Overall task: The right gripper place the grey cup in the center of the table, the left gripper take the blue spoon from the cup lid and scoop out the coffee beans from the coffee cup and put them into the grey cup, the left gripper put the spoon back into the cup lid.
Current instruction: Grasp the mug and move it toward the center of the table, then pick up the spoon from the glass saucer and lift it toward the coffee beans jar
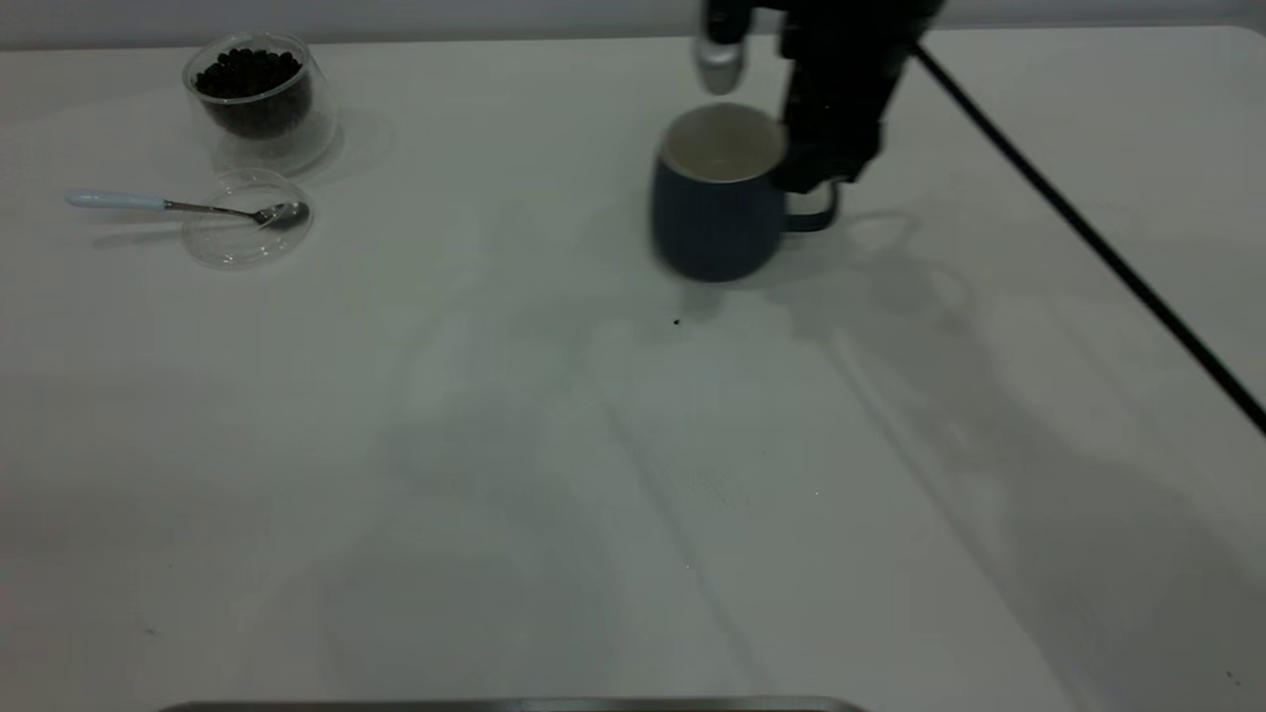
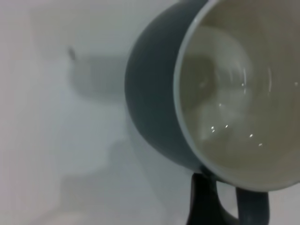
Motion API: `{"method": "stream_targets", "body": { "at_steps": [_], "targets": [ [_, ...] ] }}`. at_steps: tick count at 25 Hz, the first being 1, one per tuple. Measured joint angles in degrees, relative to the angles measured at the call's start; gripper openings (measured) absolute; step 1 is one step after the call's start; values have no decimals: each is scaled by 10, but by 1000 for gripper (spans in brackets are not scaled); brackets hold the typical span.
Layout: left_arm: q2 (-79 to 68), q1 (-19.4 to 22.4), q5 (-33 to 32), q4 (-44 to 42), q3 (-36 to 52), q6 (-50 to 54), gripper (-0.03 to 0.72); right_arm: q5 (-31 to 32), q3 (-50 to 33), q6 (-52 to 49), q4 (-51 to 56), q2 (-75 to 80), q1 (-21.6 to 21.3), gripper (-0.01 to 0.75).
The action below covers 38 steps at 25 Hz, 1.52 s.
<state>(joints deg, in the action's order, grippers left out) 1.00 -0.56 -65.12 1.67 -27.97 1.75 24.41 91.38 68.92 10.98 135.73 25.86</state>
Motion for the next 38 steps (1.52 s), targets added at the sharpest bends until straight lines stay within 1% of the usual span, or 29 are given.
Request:
{"method": "stream_targets", "body": {
  "at_steps": [6, 9, 11, 14, 19, 23, 28, 32, 34, 35, 36, 38],
  "targets": [
    [0, 0, 0, 0, 0, 0, 280, -41, 0, 0, 47, 0, 55, 459],
    [0, 0, 0, 0, 0, 0, 280, -47, 0, 0, 62, 0, 72, 459],
    [0, 0, 0, 0, 0, 0, 280, -47, 0, -1, 69, -1, 74, 459],
    [0, 0, 0, 0, 0, 0, 280, -27, 0, -20, 70, -19, 73, 459],
    [0, 0, 0, 0, 0, 0, 280, 22, 0, -76, 45, -114, 71, 459],
    [0, 0, 0, 0, 0, 0, 280, 81, 0, -162, 20, -211, 69, 459],
    [0, 0, 0, 0, 0, 0, 280, 195, 0, -317, -33, -350, 68, 459],
    [0, 0, 0, 0, 0, 0, 280, 336, 0, -437, -91, -454, 68, 459],
    [0, 0, 0, 0, 0, 0, 280, 422, 0, -507, -122, -496, 68, 459],
    [0, 0, 0, 0, 0, 0, 280, 446, 0, -550, -134, -511, 68, 459],
    [0, 0, 0, 0, 0, 0, 280, 458, -4, -587, -148, -529, 68, 459],
    [0, 0, 0, 0, 0, 0, 280, 466, -20, -624, -173, -561, 68, 459]
  ]
}}
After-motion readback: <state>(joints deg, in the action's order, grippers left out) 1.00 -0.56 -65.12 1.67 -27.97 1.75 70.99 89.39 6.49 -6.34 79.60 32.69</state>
